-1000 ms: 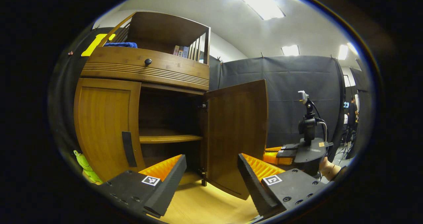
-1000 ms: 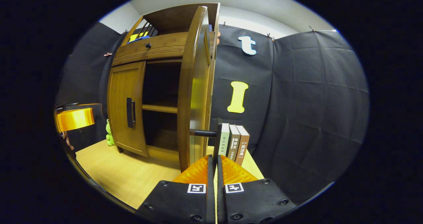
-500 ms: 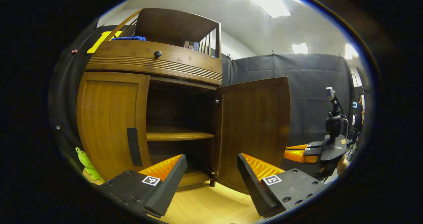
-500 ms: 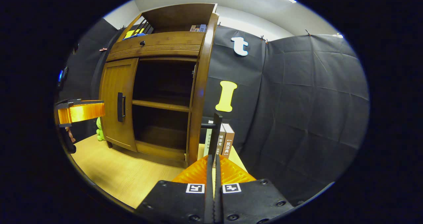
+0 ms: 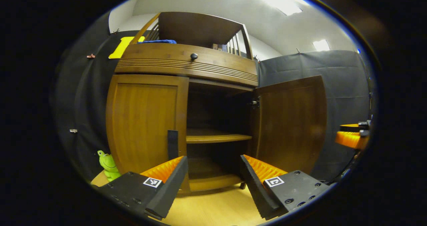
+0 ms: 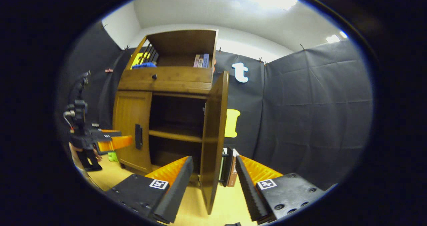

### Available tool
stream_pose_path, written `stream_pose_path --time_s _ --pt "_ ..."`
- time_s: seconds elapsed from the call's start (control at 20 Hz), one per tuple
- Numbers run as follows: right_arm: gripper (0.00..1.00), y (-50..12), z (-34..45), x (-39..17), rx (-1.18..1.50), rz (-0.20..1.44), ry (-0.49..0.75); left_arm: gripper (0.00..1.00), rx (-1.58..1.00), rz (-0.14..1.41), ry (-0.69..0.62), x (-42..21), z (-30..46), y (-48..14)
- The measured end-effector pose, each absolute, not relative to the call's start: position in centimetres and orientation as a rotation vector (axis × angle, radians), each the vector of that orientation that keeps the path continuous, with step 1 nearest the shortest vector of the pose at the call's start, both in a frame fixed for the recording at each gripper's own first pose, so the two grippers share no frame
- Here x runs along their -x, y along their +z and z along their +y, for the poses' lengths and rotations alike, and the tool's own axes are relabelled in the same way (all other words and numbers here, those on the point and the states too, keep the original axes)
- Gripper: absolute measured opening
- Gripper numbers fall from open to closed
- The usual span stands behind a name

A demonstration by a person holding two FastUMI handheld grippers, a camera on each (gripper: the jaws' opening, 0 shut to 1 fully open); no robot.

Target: Open the right door of the double-door shoe cabinet with the right hand, and open the left door with the left hand.

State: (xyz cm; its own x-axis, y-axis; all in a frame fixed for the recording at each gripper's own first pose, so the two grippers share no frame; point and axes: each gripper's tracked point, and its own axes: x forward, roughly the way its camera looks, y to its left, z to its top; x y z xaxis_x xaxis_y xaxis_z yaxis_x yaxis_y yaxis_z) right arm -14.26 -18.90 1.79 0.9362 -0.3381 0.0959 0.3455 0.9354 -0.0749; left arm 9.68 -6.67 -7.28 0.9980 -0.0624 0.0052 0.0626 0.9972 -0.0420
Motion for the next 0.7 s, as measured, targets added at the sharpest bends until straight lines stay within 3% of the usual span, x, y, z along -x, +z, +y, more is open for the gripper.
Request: stream_pose_path --time_s 0.1,0.3,0.35,0.5,0.7 --pt "0.94 3.3 -17.9 14.3 0.087 -0.139 -0.323 0.96 0.028 -0.034 -0.001 -11.3 -4.6 -7.2" --pt "0.95 2.6 -15.6 13.4 0.107 -0.119 -0.257 0.96 0.003 -0.053 0.063 -16.2 -2.6 -8.3" --pt "1.0 2.0 -14.8 13.1 0.106 -0.101 -0.23 0.93 -0.005 -0.046 0.077 -17.2 -2.0 -9.1" --pt "0.97 0.6 -14.1 11.8 0.124 -0.063 -0.185 0.83 -0.036 -0.062 0.135 -19.2 -0.4 -10.4" --pt "0.97 -1.3 -13.4 10.0 0.129 -0.033 -0.136 0.8 -0.039 -0.093 0.162 -20.8 0.9 -10.7"
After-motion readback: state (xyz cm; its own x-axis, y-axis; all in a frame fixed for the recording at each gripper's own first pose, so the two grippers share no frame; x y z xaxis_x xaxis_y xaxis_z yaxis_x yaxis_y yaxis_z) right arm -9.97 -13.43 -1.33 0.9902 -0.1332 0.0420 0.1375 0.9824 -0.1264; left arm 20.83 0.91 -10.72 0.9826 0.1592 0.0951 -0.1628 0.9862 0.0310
